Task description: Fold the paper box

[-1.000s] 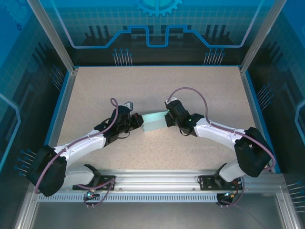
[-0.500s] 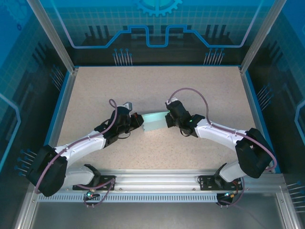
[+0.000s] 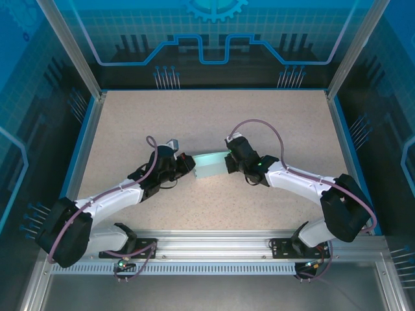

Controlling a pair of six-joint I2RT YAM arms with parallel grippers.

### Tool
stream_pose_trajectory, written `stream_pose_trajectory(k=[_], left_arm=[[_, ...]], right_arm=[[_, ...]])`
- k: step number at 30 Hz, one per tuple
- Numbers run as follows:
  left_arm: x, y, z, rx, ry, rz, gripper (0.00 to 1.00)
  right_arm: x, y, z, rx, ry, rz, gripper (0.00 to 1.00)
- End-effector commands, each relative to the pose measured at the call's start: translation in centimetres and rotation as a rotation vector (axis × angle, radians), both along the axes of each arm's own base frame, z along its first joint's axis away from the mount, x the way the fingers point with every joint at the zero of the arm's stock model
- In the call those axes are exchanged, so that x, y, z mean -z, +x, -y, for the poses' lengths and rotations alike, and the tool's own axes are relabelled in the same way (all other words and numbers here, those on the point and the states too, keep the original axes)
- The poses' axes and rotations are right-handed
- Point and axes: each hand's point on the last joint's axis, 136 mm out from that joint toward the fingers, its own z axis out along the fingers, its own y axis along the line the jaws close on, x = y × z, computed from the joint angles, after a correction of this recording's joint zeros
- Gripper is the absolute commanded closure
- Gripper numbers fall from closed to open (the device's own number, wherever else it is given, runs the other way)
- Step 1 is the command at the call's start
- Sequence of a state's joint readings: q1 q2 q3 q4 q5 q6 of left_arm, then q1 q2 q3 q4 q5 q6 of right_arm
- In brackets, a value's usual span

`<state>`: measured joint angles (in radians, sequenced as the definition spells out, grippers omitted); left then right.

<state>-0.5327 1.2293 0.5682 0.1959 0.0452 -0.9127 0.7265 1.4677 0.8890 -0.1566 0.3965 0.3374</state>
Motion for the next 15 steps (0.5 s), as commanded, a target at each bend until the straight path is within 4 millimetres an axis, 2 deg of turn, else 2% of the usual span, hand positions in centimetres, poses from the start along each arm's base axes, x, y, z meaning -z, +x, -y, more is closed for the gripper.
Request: stream_pose_trajectory(k=[1, 7, 15], left_arm=[[0.4, -0.6, -1.0, -0.002, 0.043, -0.003, 0.97], [1.0, -1.4, -2.8, 0.004, 0.184, 0.011, 0.96], [1.4, -1.5, -3.4, 0.029, 0.267, 0.02, 0.93]], right_arm=[[3.9, -3.5, 0.8, -0.051, -0.083, -0.148, 0.98], [3.7, -3.4, 0.9, -0.049, -0.086, -0.143, 0.98], [3.7, -3.2, 0.9, -0.047, -0.092, -0.142, 0.98]])
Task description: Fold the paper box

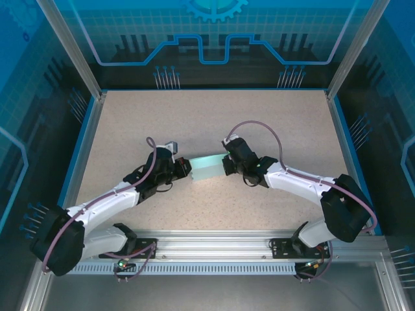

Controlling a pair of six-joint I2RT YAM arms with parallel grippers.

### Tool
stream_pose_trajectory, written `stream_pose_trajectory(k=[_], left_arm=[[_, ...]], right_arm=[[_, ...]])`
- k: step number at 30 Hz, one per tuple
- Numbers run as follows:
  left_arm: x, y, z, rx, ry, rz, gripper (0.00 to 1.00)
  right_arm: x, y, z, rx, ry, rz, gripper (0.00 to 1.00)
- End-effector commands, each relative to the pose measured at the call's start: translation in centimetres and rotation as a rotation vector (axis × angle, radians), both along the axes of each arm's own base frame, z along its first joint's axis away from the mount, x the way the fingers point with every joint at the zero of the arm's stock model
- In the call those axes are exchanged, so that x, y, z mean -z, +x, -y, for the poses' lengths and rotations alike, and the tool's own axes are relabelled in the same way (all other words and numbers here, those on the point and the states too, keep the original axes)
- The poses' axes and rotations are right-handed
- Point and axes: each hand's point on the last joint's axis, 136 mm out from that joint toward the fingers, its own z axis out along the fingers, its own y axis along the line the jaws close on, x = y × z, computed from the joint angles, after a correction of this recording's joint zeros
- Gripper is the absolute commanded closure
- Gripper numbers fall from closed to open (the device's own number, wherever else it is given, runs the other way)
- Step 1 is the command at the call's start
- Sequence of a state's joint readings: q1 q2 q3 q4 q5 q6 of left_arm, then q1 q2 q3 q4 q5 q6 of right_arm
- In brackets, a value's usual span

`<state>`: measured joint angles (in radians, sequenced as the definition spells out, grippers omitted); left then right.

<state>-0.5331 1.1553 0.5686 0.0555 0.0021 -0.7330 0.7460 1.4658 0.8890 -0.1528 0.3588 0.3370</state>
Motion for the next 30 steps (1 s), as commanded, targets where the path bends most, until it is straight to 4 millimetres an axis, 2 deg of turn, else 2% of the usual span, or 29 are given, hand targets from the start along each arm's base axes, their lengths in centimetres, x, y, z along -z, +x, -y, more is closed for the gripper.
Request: stream_pose_trajectory(k=[1, 5, 15, 22, 26, 30], left_arm=[[1.0, -0.2, -1.9, -0.036, 0.102, -0.019, 0.92], [0.5, -0.2, -1.7, -0.008, 0.117, 0.004, 0.86], [-0.8, -0.4, -1.1, 0.082, 0.151, 0.059, 0.54], [-3.5, -0.2, -0.6, 0.139, 0.143, 0.148, 0.35], [-4.4, 0.6, -0.7, 0.124, 0.118, 0.169, 0.31], [-4.4, 1.6, -0.7, 0.104, 0.083, 0.146, 0.31]], right_arm=[[3.7, -2.5, 2.1, -0.004, -0.119, -0.126, 0.98], [3.8, -2.5, 2.0, -0.006, -0.121, -0.129, 0.98], [3.9, -2.4, 2.2, 0.0, -0.128, -0.129, 0.98], [3.6, -2.3, 2.1, -0.001, -0.128, -0.124, 0.98], [3.5, -2.3, 2.1, -0.001, -0.126, -0.121, 0.98], [3.5, -2.2, 2.0, 0.0, -0.124, -0.121, 0.98]])
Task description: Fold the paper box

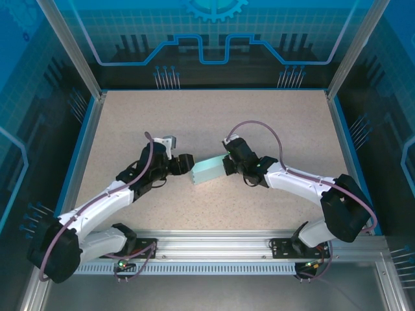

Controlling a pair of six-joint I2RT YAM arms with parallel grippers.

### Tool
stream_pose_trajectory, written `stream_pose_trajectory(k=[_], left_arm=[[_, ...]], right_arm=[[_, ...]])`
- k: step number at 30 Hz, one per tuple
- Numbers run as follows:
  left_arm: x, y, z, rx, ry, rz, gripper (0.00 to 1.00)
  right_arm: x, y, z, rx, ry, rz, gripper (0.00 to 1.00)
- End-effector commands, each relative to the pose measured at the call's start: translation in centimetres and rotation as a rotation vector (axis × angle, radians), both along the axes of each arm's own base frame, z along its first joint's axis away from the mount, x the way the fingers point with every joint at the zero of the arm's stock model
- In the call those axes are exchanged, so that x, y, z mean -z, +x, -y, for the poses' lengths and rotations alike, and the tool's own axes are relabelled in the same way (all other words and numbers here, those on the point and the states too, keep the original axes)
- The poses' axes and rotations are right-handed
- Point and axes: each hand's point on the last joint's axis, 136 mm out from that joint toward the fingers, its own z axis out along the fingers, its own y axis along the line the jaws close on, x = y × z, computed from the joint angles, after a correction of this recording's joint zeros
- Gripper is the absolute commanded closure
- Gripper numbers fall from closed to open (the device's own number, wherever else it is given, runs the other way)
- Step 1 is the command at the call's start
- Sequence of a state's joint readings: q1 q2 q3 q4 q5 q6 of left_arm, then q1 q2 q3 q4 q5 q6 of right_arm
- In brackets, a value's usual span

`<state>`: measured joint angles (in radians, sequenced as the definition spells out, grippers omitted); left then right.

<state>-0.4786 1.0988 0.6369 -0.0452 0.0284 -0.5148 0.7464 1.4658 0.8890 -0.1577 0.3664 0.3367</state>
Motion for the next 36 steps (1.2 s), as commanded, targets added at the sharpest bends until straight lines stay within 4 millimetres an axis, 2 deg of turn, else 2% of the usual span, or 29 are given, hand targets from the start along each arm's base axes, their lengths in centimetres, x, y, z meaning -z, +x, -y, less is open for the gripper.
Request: stream_pose_trajectory(k=[1, 11, 17, 24, 30, 36], left_arm=[[-1.4, 1.1, 0.9, 0.02, -0.043, 0.012, 0.31], [1.6, 0.9, 2.1, 0.05, -0.078, -0.094, 0.35], [3.6, -0.4, 2.3, 0.067, -0.071, -0.14, 0.37], [7.1, -2.0, 1.9, 0.056, -0.024, -0.205, 0.38], [8.7, -2.3, 1.3, 0.033, 0.018, -0.217, 0.38], [8.7, -2.1, 1.1, 0.026, 0.035, -0.203, 0.39]], right_arm=[[3.5, -2.2, 1.8, -0.005, -0.115, -0.121, 0.98], [3.4, -2.3, 1.9, 0.0, -0.114, -0.119, 0.98], [3.3, -2.3, 1.9, 0.001, -0.116, -0.117, 0.98], [3.2, -2.3, 1.9, 0.003, -0.117, -0.113, 0.96], [2.6, -2.4, 2.2, 0.002, -0.127, -0.103, 0.89], [1.2, -2.6, 2.9, -0.006, -0.15, -0.072, 0.77]])
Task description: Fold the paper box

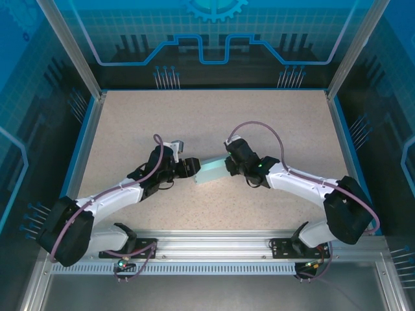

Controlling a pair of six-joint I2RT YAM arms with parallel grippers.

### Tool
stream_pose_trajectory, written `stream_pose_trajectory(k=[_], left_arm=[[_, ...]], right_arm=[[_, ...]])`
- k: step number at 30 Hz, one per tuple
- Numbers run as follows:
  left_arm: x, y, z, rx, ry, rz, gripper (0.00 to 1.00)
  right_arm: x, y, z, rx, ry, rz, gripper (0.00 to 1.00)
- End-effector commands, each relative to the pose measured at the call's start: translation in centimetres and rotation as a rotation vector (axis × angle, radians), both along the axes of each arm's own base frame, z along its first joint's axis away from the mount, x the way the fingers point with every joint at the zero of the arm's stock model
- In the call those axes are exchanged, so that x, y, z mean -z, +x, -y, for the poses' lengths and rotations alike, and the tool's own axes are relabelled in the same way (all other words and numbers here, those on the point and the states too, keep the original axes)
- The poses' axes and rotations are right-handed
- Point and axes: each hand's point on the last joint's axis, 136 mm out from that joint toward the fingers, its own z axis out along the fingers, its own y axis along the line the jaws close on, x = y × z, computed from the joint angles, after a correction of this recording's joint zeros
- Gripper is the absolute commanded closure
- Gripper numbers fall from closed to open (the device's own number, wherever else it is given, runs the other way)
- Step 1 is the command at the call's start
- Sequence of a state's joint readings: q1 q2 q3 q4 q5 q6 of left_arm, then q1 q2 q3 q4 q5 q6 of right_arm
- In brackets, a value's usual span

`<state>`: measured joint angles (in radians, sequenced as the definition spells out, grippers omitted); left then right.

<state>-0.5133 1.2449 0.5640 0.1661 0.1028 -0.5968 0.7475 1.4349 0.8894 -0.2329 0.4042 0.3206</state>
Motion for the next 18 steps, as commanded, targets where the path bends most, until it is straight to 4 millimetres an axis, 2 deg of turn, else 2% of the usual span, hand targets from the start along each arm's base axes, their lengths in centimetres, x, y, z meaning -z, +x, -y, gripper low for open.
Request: stream_pose_trajectory(k=[1, 2, 5, 12, 18], left_arm=[[5.0, -2.1, -1.8, -0.013, 0.126, -0.133, 0.39], [5.0, -2.1, -1.8, -0.013, 0.129, -0.131, 0.39], [5.0, -2.0, -1.8, -0.013, 0.135, -0.13, 0.39], [5.2, -1.9, -1.2, 0.004, 0.149, -0.127, 0.39], [5.1, -1.8, -0.9, 0.013, 0.156, -0.126, 0.39]], right_arm=[[1.2, -2.0, 1.6, -0.02, -0.091, -0.062, 0.75], [0.0, -1.6, 1.3, -0.022, -0.075, -0.039, 0.73], [-1.3, -1.8, 1.1, -0.045, -0.059, -0.027, 0.69], [-2.9, -2.7, 0.5, -0.129, -0.04, -0.05, 0.59], [-4.5, -2.8, -0.1, -0.173, 0.033, -0.06, 0.55]])
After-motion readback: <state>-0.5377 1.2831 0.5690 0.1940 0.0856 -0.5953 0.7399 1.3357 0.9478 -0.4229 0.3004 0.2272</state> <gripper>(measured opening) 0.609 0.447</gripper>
